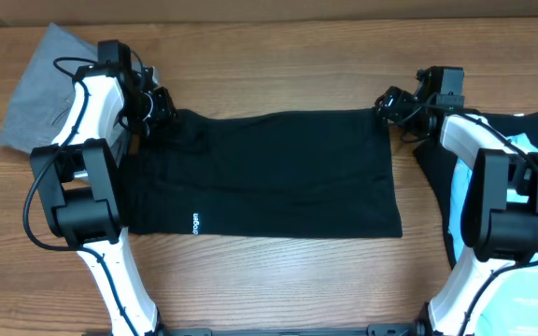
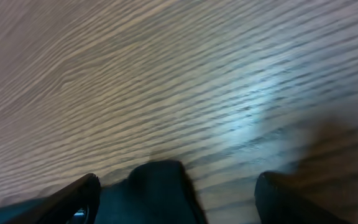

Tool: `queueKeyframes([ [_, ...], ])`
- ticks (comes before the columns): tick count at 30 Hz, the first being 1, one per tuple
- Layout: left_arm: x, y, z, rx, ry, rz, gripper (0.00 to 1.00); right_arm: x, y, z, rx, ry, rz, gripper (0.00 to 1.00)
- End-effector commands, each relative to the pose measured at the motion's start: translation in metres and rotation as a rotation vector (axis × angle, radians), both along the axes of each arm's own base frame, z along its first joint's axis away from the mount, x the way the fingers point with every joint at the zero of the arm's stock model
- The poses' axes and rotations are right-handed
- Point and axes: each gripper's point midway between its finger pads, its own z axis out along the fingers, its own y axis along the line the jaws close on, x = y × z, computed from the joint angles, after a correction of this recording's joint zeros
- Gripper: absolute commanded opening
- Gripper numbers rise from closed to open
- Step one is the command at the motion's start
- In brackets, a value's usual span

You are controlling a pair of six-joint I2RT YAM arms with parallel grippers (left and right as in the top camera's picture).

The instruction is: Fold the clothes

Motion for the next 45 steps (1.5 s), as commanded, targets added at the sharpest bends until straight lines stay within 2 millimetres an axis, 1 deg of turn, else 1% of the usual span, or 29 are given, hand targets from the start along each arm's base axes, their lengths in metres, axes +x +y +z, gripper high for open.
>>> queueKeyframes([
  [1, 0.006, 0.009, 0.018, 0.015, -0.047, 0.002, 0.48, 0.0, 0.009, -0.011, 0.014, 0.009, 0.061, 0.83],
  [4, 0.005, 0.02, 0.022, 0.009, -0.047, 0.025, 0.51, -0.004, 0.012, -0.014, 0.016, 0.028, 0.068, 0.71],
  [7, 0.006, 0.028, 0.027, -0.028, -0.058, 0.045, 0.53, -0.011, 0.016, -0.018, 0.011, 0.058, 0.087, 0.69],
  [9, 0.005, 0.032, 0.028, -0.037, -0.058, 0.052, 0.53, -0.012, 0.018, -0.019, 0.002, 0.06, 0.106, 0.62],
  [13, 0.002, 0.035, 0.027, -0.039, -0.046, 0.059, 0.55, -0.014, 0.032, -0.017, 0.009, 0.038, 0.194, 0.59],
  [15, 0.0, 0.034, 0.026, -0.036, -0.042, 0.042, 0.55, -0.014, 0.034, -0.016, 0.004, 0.034, 0.201, 0.57],
  [17, -0.001, 0.034, 0.026, -0.035, -0.04, 0.037, 0.54, -0.011, 0.033, -0.015, -0.003, 0.02, 0.205, 0.51],
  [20, -0.001, 0.034, 0.026, -0.035, -0.04, 0.036, 0.54, -0.006, 0.033, -0.012, -0.006, -0.003, 0.205, 0.5],
  [22, -0.002, 0.034, 0.026, -0.036, -0.037, 0.037, 0.54, -0.005, 0.032, -0.011, -0.008, -0.012, 0.203, 0.37],
  [23, -0.002, 0.034, 0.026, -0.036, -0.036, 0.037, 0.54, -0.004, 0.031, -0.011, -0.008, -0.013, 0.201, 0.33],
  [24, -0.003, 0.034, 0.026, -0.036, -0.033, 0.037, 0.55, -0.004, 0.03, -0.011, -0.012, -0.012, 0.197, 0.26],
  [25, -0.003, 0.034, 0.026, -0.036, -0.032, 0.037, 0.55, -0.004, 0.026, -0.012, -0.025, -0.008, 0.186, 0.17],
  [26, -0.004, 0.034, 0.026, -0.037, -0.031, 0.037, 0.55, -0.004, 0.021, -0.014, -0.042, -0.003, 0.171, 0.05],
  [27, -0.004, 0.034, 0.026, -0.036, -0.031, 0.037, 0.55, -0.003, 0.016, -0.014, -0.05, 0.001, 0.154, 0.04],
  [32, -0.004, 0.034, 0.025, -0.034, -0.028, 0.037, 0.55, -0.004, -0.001, -0.007, -0.047, 0.001, 0.119, 0.04],
  [37, -0.004, 0.034, 0.025, -0.033, -0.028, 0.037, 0.55, -0.007, -0.028, 0.013, -0.048, -0.014, 0.062, 0.04],
  [39, -0.004, 0.034, 0.025, -0.033, -0.029, 0.037, 0.55, -0.008, -0.031, 0.018, -0.024, -0.021, 0.064, 0.04],
  [41, -0.004, 0.035, 0.026, -0.031, -0.033, 0.03, 0.55, -0.008, -0.026, 0.022, 0.019, -0.035, 0.085, 0.04],
  [42, -0.004, 0.035, 0.025, -0.029, -0.036, 0.022, 0.55, -0.009, -0.023, 0.023, 0.037, -0.04, 0.095, 0.08],
  [43, -0.004, 0.035, 0.025, -0.025, -0.037, 0.018, 0.55, -0.009, -0.022, 0.024, 0.041, -0.04, 0.099, 0.34],
  [44, -0.004, 0.035, 0.025, -0.023, -0.037, 0.018, 0.55, -0.008, -0.022, 0.024, 0.04, -0.043, 0.099, 0.66],
  [45, -0.004, 0.035, 0.025, -0.024, -0.038, 0.015, 0.55, -0.007, -0.021, 0.025, 0.034, -0.051, 0.108, 0.79],
])
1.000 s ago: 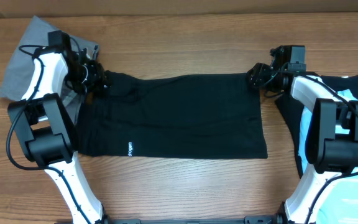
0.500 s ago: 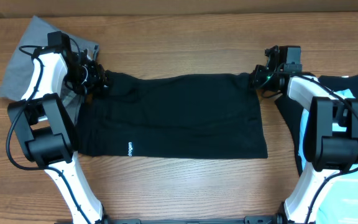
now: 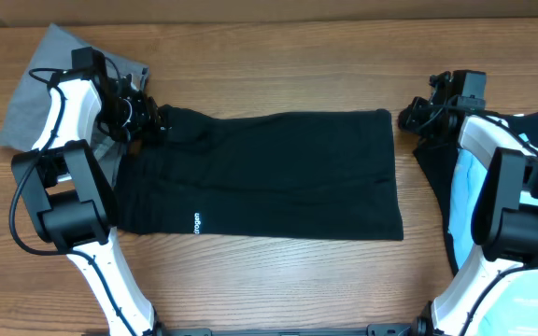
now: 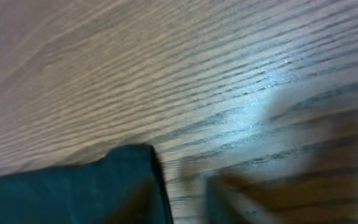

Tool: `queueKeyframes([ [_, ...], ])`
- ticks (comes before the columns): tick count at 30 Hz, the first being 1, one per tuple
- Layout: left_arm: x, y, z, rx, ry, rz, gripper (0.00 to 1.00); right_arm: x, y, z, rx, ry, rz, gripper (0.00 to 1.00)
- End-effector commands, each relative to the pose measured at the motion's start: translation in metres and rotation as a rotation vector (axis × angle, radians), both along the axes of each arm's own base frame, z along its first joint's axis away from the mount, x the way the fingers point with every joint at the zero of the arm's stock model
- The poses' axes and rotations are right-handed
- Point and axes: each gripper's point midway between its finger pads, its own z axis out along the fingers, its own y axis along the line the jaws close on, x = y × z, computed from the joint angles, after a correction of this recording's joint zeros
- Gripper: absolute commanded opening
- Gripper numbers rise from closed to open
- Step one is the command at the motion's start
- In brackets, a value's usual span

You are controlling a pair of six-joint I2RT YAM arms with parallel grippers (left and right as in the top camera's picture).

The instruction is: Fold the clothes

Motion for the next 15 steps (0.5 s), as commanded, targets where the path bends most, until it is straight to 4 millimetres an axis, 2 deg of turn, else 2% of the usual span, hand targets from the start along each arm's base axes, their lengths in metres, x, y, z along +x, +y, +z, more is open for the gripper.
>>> queueKeyframes([
  [1, 0.01, -0.002, 0.024, 0.015, -0.076, -0.042, 0.55, 0.008, 0.009, 0.025, 0.014, -0.075, 0.044, 0.8],
  [5, 0.01, -0.002, 0.024, 0.014, -0.076, -0.042, 0.55, 0.011, 0.01, 0.022, -0.031, -0.081, 0.049, 0.8],
  [8, 0.01, -0.002, 0.024, 0.014, -0.076, -0.042, 0.55, 0.014, 0.017, 0.01, -0.036, -0.074, 0.061, 0.73],
  [11, 0.01, -0.002, 0.024, 0.013, -0.075, -0.042, 0.55, 0.011, 0.025, -0.004, -0.024, -0.046, 0.08, 0.63],
  [15, 0.008, -0.003, 0.024, 0.012, -0.068, -0.042, 0.55, 0.008, 0.041, -0.01, -0.007, -0.037, 0.131, 0.62],
])
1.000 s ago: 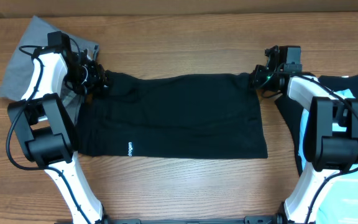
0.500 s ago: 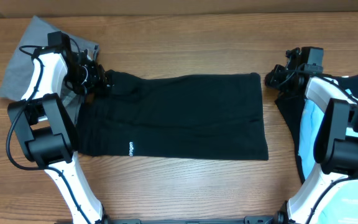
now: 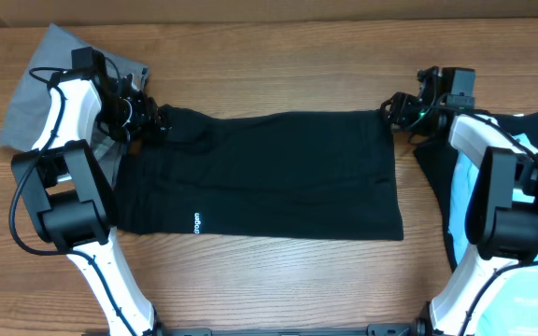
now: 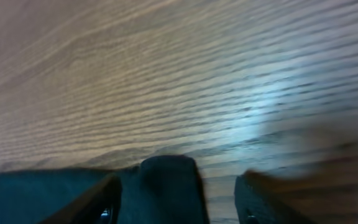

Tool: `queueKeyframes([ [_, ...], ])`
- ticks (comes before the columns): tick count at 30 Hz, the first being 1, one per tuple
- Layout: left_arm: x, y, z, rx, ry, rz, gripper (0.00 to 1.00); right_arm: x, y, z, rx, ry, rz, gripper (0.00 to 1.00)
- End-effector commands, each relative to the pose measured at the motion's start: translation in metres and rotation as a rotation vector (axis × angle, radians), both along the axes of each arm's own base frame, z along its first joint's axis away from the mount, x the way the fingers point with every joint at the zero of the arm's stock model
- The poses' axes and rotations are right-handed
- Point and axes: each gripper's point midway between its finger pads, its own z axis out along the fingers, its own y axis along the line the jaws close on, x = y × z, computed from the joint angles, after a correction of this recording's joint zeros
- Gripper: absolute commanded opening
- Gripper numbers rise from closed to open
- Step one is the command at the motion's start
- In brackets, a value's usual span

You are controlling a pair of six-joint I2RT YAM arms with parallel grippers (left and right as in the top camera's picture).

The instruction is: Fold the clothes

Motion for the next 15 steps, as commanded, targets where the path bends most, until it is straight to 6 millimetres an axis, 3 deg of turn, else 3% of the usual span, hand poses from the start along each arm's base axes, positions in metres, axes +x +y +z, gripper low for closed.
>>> queueKeyframes([
  [1, 0.009, -0.002, 0.024, 0.009, -0.066, -0.028, 0.55, -0.002, 0.016, -0.009, 0.002, 0.01, 0.063, 0.61],
  [6, 0.009, -0.002, 0.024, 0.009, -0.065, -0.028, 0.55, -0.005, 0.015, -0.012, 0.003, 0.028, 0.059, 0.37],
  [11, 0.009, -0.003, 0.024, 0.006, -0.066, -0.029, 0.56, -0.007, 0.013, -0.011, 0.011, 0.033, 0.052, 0.04],
  [15, 0.008, -0.003, 0.024, 0.006, -0.062, -0.029, 0.55, -0.004, 0.005, 0.002, 0.016, 0.011, 0.035, 0.04],
])
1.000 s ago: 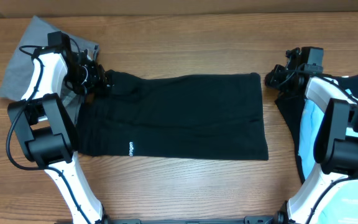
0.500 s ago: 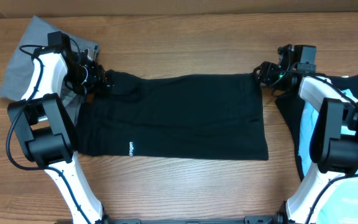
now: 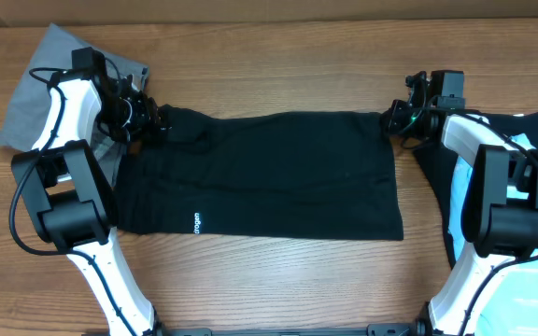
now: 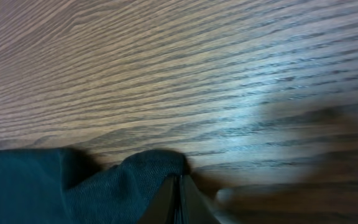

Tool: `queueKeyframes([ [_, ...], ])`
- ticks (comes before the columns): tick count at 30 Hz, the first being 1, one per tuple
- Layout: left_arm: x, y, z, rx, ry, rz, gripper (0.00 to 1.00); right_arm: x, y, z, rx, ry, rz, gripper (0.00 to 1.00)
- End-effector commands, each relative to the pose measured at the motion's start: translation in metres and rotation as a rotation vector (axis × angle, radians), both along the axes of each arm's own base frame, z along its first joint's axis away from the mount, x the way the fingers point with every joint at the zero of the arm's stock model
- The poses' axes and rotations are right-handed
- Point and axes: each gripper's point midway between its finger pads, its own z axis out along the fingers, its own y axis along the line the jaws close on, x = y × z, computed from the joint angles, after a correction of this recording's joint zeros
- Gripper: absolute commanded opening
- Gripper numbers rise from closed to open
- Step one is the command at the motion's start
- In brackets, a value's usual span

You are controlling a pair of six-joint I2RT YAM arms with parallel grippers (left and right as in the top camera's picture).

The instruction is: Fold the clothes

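A black garment [image 3: 278, 173] lies spread flat across the middle of the wooden table [image 3: 278, 65]. At its back left corner the cloth is bunched against my left gripper [image 3: 153, 122], which looks shut on it. My right gripper [image 3: 392, 119] is at the back right corner. In the right wrist view the right gripper [image 4: 180, 186] has its two fingers pressed together, and the garment's corner [image 4: 148, 168] is puckered up and pinched between them, low over the wood.
A grey cloth [image 3: 40, 84] lies at the back left, partly under my left arm. A pile of dark and light blue clothing sits at the right edge under my right arm.
My right gripper was open astride the garment's back right corner and is now shut on it. The left arm and the garment have not moved.
First my right gripper stood open around the back right corner, with the left gripper at the back left corner. Then the right gripper was off to the right, clear of the cloth, and the left had shifted left, taking its corner along. The right gripper returned open and is now shut.
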Motion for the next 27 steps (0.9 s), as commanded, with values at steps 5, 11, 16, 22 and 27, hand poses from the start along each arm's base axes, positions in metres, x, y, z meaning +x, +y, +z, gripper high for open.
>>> queueKeyframes([
  [5, 0.008, -0.003, 0.024, 0.006, -0.065, -0.037, 0.55, 0.006, -0.026, 0.047, 0.006, -0.088, -0.05, 0.04],
  [11, 0.007, -0.004, 0.024, 0.005, -0.063, -0.039, 0.54, -0.001, -0.052, 0.077, -0.001, -0.117, -0.104, 0.04],
  [16, 0.02, -0.016, 0.034, -0.081, -0.134, -0.054, 0.56, -0.005, -0.05, 0.083, 0.021, -0.113, -0.097, 0.04],
  [22, 0.038, -0.025, 0.047, -0.143, -0.236, -0.075, 0.6, -0.008, -0.052, 0.082, 0.029, -0.098, -0.103, 0.04],
  [27, 0.05, -0.024, 0.048, -0.11, -0.282, -0.075, 0.66, -0.012, -0.066, 0.08, 0.032, -0.086, -0.133, 0.04],
])
